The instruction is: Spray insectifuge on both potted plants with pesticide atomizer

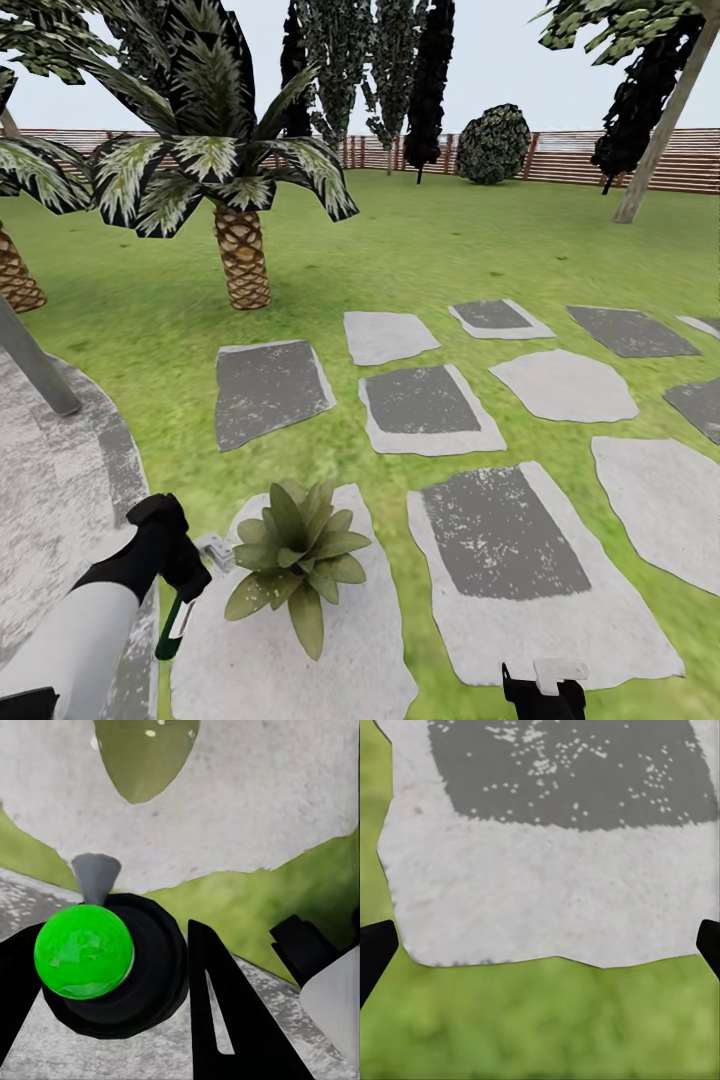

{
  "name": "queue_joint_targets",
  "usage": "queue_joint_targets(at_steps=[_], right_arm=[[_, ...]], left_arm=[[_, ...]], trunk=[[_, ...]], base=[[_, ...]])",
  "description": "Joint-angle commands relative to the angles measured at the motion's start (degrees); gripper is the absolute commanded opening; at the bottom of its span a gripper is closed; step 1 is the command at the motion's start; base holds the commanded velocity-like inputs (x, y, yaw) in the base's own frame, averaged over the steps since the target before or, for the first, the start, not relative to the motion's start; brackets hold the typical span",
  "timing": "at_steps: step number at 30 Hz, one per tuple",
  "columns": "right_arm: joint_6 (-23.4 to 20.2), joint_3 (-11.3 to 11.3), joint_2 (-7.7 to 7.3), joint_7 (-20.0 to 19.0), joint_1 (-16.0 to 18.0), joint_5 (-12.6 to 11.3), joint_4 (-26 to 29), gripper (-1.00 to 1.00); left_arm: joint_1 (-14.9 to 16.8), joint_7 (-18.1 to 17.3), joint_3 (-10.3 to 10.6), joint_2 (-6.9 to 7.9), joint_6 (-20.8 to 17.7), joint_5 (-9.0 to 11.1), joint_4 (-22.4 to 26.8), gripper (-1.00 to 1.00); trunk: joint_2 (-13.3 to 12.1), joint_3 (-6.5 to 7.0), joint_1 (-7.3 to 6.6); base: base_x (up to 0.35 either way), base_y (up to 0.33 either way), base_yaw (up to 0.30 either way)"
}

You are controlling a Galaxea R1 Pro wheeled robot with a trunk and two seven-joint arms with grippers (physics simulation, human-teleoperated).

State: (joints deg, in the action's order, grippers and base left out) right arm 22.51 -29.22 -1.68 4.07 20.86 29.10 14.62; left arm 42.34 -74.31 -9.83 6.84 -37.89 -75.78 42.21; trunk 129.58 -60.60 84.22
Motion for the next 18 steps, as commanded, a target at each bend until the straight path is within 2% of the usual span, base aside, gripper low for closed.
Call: queue_joint_targets(at_steps=[1,7,11,15,18], right_arm=[[0.2,-0.3,0.01,0.2,0.1,0.6,-0.1,1.00],[0.3,-0.3,0.01,0.2,0.1,0.6,-0.1,1.00],[0.3,-0.3,0.01,0.2,0.1,0.6,-0.1,1.00],[0.3,-0.3,0.01,0.2,0.1,0.6,-0.1,1.00],[0.3,-0.3,0.01,0.2,0.1,0.6,-0.1,1.00]], left_arm=[[0.8,-0.4,-0.2,-0.19,-0.6,-0.3,0.1,-1.00],[1.8,-0.3,0.1,-0.09,-0.5,-0.5,0.0,-1.00],[1.5,-0.3,0.0,0.85,0.0,-0.7,-0.2,-1.00],[1.2,-0.2,0.1,2.58,0.2,-0.7,-0.7,-1.00],[1.0,0.2,0.2,2.70,0.2,-0.5,-0.9,-1.00]], trunk=[[0.0,-0.05,-0.01],[0.0,-0.05,-0.01],[0.0,-0.05,-0.01],[0.0,-0.05,-0.01],[0.0,-0.05,-0.01]], base=[[0.000,0.000,-0.017],[0.000,0.000,-0.003],[0.000,0.000,0.000],[0.000,0.000,0.000],[0.000,0.000,0.000]])
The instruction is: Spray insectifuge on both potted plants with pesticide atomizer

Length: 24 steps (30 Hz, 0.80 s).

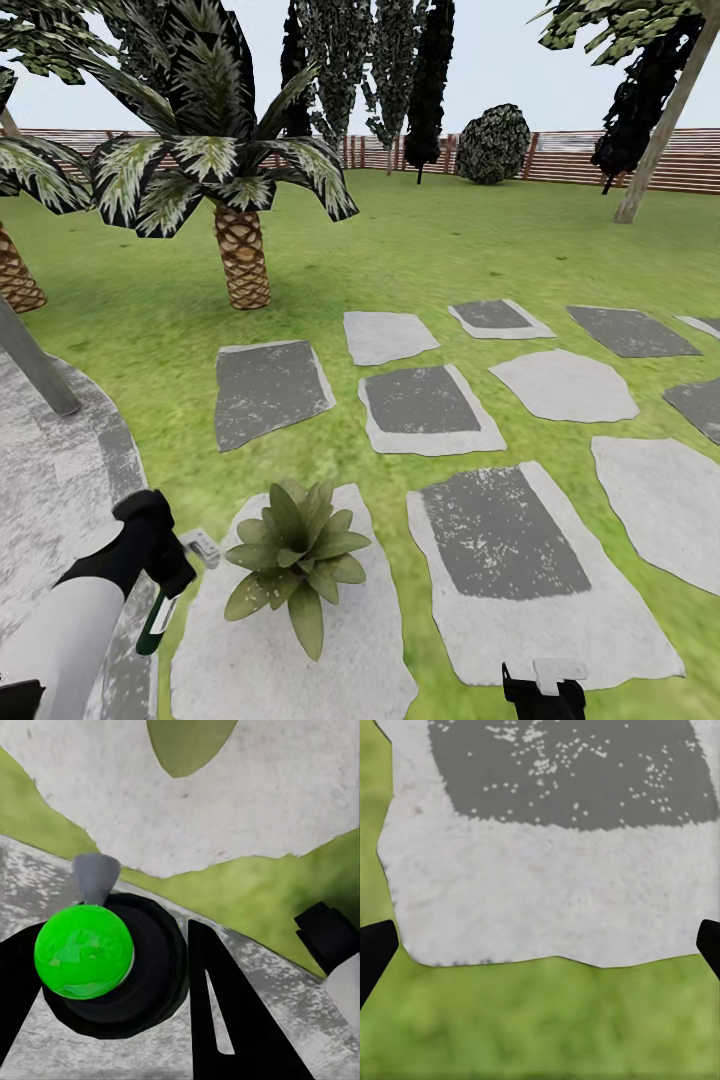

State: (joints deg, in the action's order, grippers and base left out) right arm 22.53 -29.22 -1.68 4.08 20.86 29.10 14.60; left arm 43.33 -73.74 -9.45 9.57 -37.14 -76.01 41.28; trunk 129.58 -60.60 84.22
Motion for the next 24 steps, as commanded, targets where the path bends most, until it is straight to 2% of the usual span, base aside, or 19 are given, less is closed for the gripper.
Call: queue_joint_targets(at_steps=[1,10,15,18,24], right_arm=[[0.2,-0.3,-0.02,0.2,0.1,0.6,-0.1,1.00],[0.1,-0.3,-0.14,0.0,0.1,0.7,-0.1,1.00],[0.1,-0.3,-0.09,0.0,0.1,0.7,-0.1,1.00],[0.1,-0.3,-0.09,0.0,0.1,0.7,-0.1,1.00],[0.1,-0.3,-0.08,0.1,0.1,0.7,-0.1,1.00]], left_arm=[[-0.2,-0.3,-0.1,-0.18,-0.6,-0.4,0.0,-1.00],[-0.6,-0.2,0.0,-0.59,-0.7,-0.3,-0.9,-1.00],[-0.8,0.1,0.0,-0.48,-0.6,-0.4,-2.8,-1.00],[-2.2,0.2,0.0,-0.24,-0.5,-0.7,-5.3,-1.00],[-3.7,1.1,-0.4,-0.17,-0.5,-0.4,-5.3,-1.00]], trunk=[[0.0,-0.05,-0.01],[0.0,-0.05,-0.01],[0.0,-0.05,-0.01],[0.0,-0.05,-0.01],[0.0,-0.05,-0.01]], base=[[0.006,0.000,0.000],[0.200,0.120,0.000],[0.034,0.024,0.000],[0.002,0.001,0.000],[0.000,0.000,0.000]])
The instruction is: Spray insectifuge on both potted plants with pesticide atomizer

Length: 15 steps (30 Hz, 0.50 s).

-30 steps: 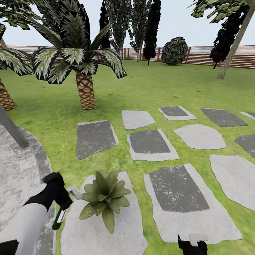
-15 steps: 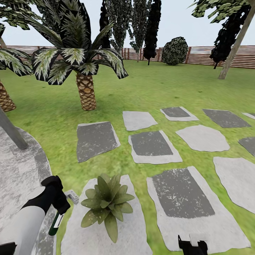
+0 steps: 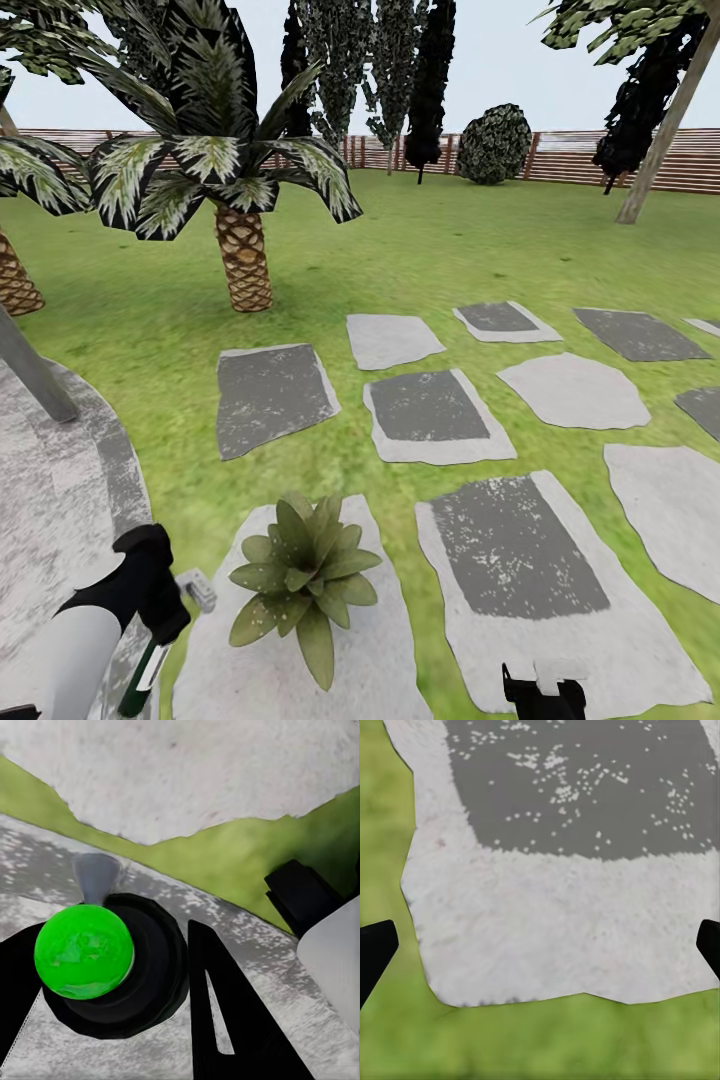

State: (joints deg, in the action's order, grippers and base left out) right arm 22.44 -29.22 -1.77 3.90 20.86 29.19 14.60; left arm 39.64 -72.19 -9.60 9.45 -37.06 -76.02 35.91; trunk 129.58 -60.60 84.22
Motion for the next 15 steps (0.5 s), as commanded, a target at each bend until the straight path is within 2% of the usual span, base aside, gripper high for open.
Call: queue_joint_targets(at_steps=[1,4,9,15], right_arm=[[0.2,-0.3,0.01,0.2,0.1,0.6,-0.1,1.00],[0.2,-0.3,0.01,0.2,0.1,0.6,-0.1,1.00],[0.2,-0.3,0.01,0.2,0.1,0.6,-0.1,1.00],[0.2,-0.3,0.01,0.2,0.1,0.6,-0.1,1.00]], left_arm=[[0.1,-0.2,-0.2,-0.21,-0.5,-0.3,0.3,-1.00],[0.8,-0.1,0.0,-0.50,-0.7,-0.3,0.7,-1.00],[1.9,-0.9,0.2,-1.02,-0.9,-0.3,6.1,-1.00],[2.4,-0.9,0.5,-1.01,-0.5,-0.4,5.8,-1.00]], trunk=[[0.0,-0.05,-0.01],[0.0,-0.05,-0.01],[0.0,-0.05,-0.01],[0.0,-0.05,-0.01]], base=[[0.000,0.000,0.000],[0.000,0.032,0.000],[0.000,0.006,0.000],[0.000,0.000,0.000]])
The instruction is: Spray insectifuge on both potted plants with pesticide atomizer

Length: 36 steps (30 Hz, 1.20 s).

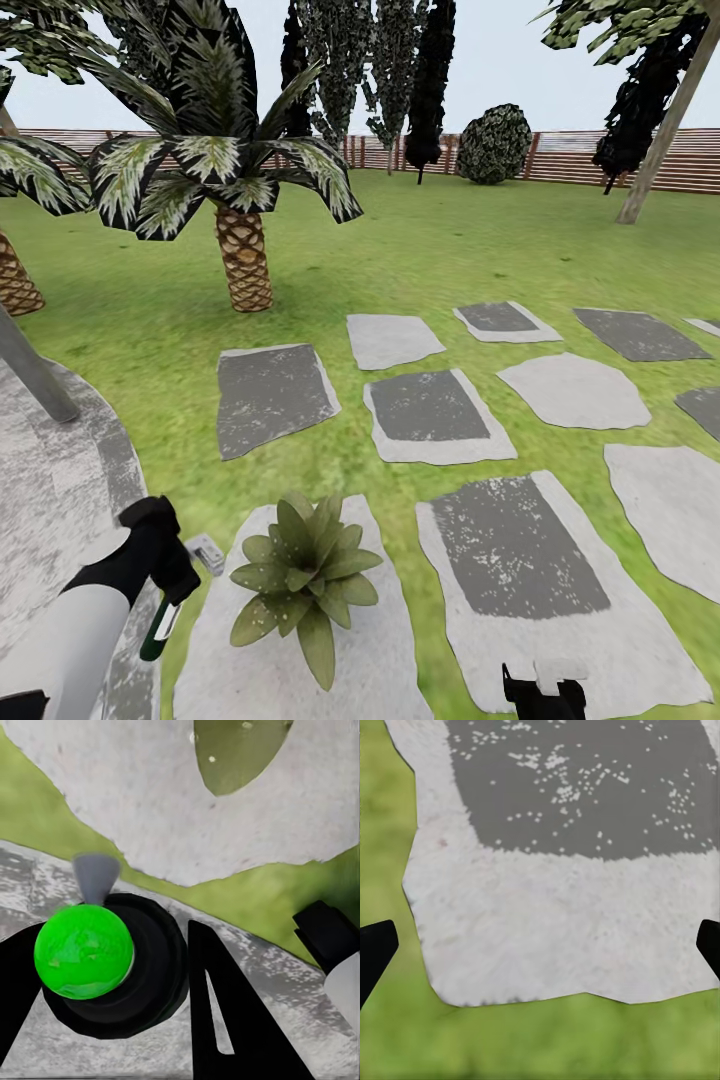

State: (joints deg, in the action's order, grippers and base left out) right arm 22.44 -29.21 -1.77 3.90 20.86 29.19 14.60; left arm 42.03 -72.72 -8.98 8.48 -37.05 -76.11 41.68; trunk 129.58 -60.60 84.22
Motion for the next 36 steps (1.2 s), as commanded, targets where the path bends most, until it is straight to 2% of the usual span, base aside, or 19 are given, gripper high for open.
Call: queue_joint_targets(at_steps=[1,3,4,6,12,16,19,23,28,34,36], right_arm=[[0.2,-0.3,0.01,0.2,0.1,0.6,-0.1,1.00],[0.2,-0.3,0.01,0.2,0.1,0.6,-0.1,1.00],[0.2,-0.3,0.01,0.2,0.1,0.6,-0.1,1.00],[0.2,-0.3,0.01,0.2,0.1,0.6,-0.1,1.00],[0.2,-0.3,0.01,0.2,0.1,0.6,-0.1,1.00],[0.2,-0.3,0.01,0.2,0.1,0.6,-0.1,1.00],[0.2,-0.3,0.07,0.2,0.1,0.6,-0.1,1.00],[0.2,-0.3,0.10,0.2,0.1,0.6,-0.1,1.00],[0.2,-0.3,0.10,0.2,0.1,0.6,-0.1,1.00],[0.2,-0.3,0.10,0.2,0.1,0.6,-0.1,1.00],[0.2,-0.3,0.10,0.2,0.1,0.6,-0.1,1.00]], left_arm=[[-0.1,-0.4,-0.1,0.09,-0.5,-0.3,0.0,-1.00],[-0.2,-0.5,-0.2,0.53,-0.4,-0.2,-1.2,-1.00],[-0.3,-0.3,-0.3,1.00,-0.3,-0.3,-8.0,-1.00],[-0.2,0.2,-0.5,0.74,-0.4,-0.2,-11.2,-1.00],[0.8,-0.4,-0.8,0.53,-0.7,-0.1,-11.0,-1.00],[4.1,-2.3,-0.8,0.25,-0.7,-0.2,-11.0,-1.00],[5.3,-3.7,-0.5,0.06,-0.6,-0.4,-10.9,-1.00],[5.7,-3.6,-0.3,0.01,-0.5,-0.8,-10.9,-1.00],[5.6,-3.3,-0.1,0.04,-0.5,-0.9,-10.9,-1.00],[5.2,-3.3,4.1,0.11,-0.8,-1.1,-10.9,-1.00],[5.3,-3.3,4.4,0.27,-1.0,-1.1,-10.9,-1.00]], trunk=[[0.0,-0.05,-0.01],[0.0,-0.05,-0.01],[0.0,-0.05,-0.01],[0.0,-0.05,-0.01],[0.0,-0.05,-0.01],[0.0,-0.05,-0.01],[0.0,-0.05,-0.01],[0.0,-0.05,-0.01],[0.0,-0.05,-0.01],[0.0,-0.05,-0.01],[0.0,-0.05,-0.01]], base=[[0.000,0.000,0.000],[0.000,0.000,0.000],[0.000,0.000,0.000],[0.000,0.000,0.000],[0.000,0.000,0.000],[0.000,0.000,0.000],[0.002,0.002,0.000],[0.123,0.124,-0.033],[0.100,0.104,-0.259],[0.005,0.005,-0.067],[0.000,0.000,-0.003]])
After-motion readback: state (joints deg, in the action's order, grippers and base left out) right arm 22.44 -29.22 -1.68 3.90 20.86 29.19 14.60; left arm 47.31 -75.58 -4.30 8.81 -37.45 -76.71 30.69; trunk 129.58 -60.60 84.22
